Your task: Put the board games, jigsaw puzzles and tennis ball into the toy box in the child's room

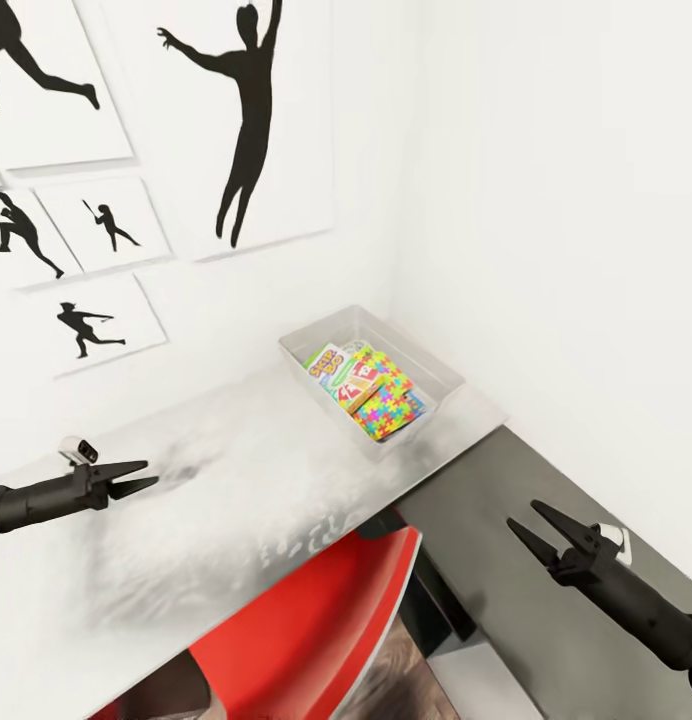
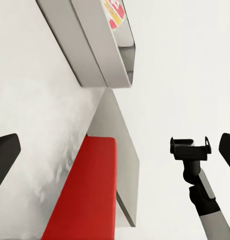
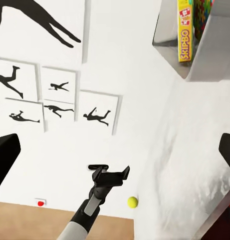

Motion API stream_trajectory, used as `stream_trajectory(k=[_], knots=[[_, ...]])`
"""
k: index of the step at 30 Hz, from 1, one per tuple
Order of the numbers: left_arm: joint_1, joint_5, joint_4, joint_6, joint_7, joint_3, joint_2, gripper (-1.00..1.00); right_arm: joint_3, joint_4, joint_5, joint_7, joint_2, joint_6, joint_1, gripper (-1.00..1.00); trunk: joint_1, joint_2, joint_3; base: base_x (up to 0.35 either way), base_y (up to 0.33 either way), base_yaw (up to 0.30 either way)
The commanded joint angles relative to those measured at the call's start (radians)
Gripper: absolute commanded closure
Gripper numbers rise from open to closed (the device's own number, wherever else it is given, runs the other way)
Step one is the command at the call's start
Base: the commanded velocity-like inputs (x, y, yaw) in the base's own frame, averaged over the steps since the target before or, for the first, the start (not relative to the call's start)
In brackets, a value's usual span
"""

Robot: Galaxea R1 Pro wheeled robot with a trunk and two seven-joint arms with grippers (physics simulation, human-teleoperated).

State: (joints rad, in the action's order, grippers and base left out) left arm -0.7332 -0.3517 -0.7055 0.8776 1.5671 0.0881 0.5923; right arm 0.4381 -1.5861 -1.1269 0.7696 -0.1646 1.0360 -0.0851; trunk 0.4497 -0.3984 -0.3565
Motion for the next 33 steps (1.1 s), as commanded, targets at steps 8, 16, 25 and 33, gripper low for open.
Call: stream_trajectory(k=[8,16,25,33], knots=[[-0.001,0.000,0.000,0.011,0.004,0.001,0.004,-1.00,0.001,0.000,0.004,0.005,0.000,0.004,-0.001,-1.00,0.000,-0.002,0.012,-0.154,0.098,0.000],[-0.001,0.000,0.000,0.011,0.004,0.001,0.005,-1.00,0.001,0.000,0.005,0.005,0.000,0.004,-0.001,-1.00,0.000,-0.002,0.025,-0.042,0.022,0.012],[0.000,0.000,0.000,0.011,0.004,0.004,0.004,-1.00,0.002,0.001,0.006,0.005,0.000,0.004,-0.001,-1.00,0.000,-0.002,0.039,-0.136,0.001,0.061],[0.000,0.000,0.000,0.011,0.004,0.004,0.005,-1.00,0.001,0.001,0.006,0.005,0.000,0.004,-0.001,-1.00,0.000,-0.002,0.053,-0.220,0.000,0.067]])
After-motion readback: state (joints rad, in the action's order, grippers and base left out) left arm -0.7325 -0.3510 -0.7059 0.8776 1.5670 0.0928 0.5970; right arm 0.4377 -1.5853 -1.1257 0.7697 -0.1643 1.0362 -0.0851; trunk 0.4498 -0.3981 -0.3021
